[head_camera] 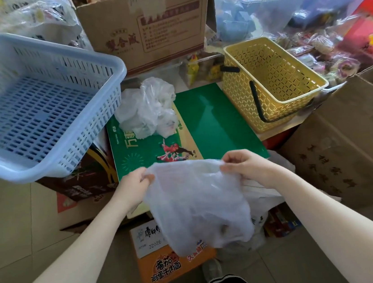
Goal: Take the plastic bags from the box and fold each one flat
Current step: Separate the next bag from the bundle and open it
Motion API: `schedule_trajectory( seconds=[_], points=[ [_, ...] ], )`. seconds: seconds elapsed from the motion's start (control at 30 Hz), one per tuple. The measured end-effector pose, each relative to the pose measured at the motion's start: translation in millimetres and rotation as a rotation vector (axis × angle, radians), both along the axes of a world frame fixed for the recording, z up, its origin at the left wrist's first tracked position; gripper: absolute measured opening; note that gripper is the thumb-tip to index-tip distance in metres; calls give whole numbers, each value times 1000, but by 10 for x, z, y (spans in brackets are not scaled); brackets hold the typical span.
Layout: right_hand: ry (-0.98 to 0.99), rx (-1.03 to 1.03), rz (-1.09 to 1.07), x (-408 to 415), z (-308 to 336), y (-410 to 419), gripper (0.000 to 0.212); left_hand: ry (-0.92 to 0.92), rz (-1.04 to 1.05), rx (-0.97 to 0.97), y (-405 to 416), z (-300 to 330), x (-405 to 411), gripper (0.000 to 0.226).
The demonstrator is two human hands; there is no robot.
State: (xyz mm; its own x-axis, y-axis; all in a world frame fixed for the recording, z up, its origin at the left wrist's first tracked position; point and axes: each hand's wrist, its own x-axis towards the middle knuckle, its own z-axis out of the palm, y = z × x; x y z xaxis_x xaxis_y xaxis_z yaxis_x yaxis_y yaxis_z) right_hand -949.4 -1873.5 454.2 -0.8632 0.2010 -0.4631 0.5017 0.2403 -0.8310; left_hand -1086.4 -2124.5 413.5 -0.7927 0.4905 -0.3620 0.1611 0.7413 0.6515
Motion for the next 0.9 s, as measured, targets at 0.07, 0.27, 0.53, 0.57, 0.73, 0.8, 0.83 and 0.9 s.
schedule_trajectory(
  seconds=[0.07, 0.27, 0.53, 0.57, 0.73, 0.8, 0.83, 0.9],
  points=[
    [58, 63, -75, -86, 102, -61, 15, -2, -138, -137, -43, 43, 24, 13],
    [149, 130, 53, -291, 397, -389, 10, -74, -333, 256, 372, 522, 210, 35],
    [191, -54, 76, -156, 326, -284, 36, -35, -133, 639, 360, 428, 316, 33],
    [145, -36, 137, -120, 279, -269, 36, -66, -75, 673, 331, 416, 317, 34],
    [176, 218, 127, -106, 12, -299, 12, -188, 187, 840, 247, 377, 276, 41],
    [286, 339, 63, -125, -11, -285, 10, -166, 307, 866, 177, 350, 231, 36],
    [319, 370, 48, -127, -5, -272, 12, -156, 316, 852, 136, 337, 213, 33],
    [307, 397, 79, -124, -20, -223, 11, -214, 224, 802, 62, 309, 178, 32]
  ],
)
